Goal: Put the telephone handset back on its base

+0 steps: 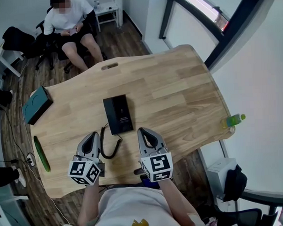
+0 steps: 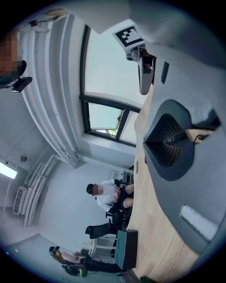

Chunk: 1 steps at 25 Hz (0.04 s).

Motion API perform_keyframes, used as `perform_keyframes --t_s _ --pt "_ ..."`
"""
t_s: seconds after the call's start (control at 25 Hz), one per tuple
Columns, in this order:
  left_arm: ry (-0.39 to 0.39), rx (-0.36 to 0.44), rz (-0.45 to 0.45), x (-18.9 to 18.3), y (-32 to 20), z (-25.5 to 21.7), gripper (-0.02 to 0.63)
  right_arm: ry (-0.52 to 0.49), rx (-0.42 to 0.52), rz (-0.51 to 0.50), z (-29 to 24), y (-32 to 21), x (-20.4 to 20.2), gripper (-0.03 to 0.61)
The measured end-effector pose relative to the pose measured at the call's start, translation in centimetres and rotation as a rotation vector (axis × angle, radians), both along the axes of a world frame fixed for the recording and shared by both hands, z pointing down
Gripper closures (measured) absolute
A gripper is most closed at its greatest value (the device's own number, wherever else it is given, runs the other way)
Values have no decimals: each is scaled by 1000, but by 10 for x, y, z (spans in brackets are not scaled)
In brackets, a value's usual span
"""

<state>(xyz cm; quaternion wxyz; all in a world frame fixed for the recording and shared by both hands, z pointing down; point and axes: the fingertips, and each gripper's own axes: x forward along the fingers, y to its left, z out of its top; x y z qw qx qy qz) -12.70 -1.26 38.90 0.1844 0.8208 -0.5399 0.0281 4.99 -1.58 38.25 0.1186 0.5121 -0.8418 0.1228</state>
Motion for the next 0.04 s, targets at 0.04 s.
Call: perform_keyframes --t_s 0.04 --pt "0 -2 0 0 0 1 612 1 -1 -1 1 0 0 575"
